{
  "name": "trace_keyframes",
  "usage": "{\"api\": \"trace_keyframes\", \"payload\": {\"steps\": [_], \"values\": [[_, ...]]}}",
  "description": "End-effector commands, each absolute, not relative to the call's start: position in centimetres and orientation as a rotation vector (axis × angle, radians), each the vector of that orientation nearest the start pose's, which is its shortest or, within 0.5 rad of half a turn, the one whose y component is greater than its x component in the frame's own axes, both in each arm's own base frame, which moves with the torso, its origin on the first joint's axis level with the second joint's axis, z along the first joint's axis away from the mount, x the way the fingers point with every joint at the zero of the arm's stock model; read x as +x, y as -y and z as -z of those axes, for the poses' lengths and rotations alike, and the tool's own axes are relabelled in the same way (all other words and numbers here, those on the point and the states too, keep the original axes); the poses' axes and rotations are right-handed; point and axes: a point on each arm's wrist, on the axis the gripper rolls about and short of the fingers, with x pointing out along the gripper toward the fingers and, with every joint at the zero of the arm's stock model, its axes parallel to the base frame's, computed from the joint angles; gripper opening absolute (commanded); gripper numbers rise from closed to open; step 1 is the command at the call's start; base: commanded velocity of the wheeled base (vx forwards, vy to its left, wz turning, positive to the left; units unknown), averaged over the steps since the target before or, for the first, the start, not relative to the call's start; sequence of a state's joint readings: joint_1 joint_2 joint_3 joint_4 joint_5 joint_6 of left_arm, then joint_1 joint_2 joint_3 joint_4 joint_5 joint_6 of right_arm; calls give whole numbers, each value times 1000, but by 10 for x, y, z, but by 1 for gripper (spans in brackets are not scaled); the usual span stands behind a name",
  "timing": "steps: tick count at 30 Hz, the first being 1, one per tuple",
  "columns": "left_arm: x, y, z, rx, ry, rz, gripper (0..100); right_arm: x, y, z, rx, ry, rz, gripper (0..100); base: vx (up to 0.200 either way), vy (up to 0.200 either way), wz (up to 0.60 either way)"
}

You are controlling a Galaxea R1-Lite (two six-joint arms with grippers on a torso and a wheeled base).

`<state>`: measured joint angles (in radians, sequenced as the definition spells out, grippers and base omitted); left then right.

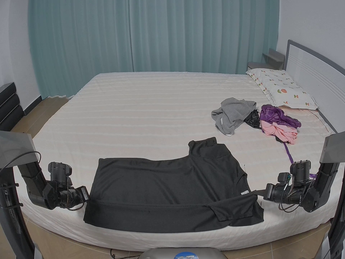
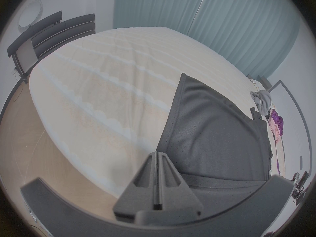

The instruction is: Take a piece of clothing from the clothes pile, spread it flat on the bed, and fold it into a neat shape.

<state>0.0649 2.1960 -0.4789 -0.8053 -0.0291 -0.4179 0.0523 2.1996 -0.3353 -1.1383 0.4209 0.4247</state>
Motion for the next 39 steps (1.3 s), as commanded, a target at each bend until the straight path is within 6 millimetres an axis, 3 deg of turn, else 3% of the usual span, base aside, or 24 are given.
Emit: {"api": "trace_keyframes", "payload": {"steps": [1,17,18,19,31,39], "values": [[296,-17,41,-430,-929,-229,0,282,-23,30,539,-839,-283,0,0,0,0],[305,-12,45,-440,-917,-236,0,292,-28,39,536,-871,-289,0,0,0,0],[305,-12,45,-440,-917,-236,100,292,-28,39,536,-871,-289,0,0,0,0],[305,-12,45,-440,-917,-236,100,293,-28,39,538,-871,-287,100,0,0,0],[305,-14,39,-505,-894,-268,100,290,-27,29,549,-840,-291,100,0,0,0],[291,-17,0,-571,-786,-259,100,279,-24,7,706,-779,-259,100,0,0,0]]}}
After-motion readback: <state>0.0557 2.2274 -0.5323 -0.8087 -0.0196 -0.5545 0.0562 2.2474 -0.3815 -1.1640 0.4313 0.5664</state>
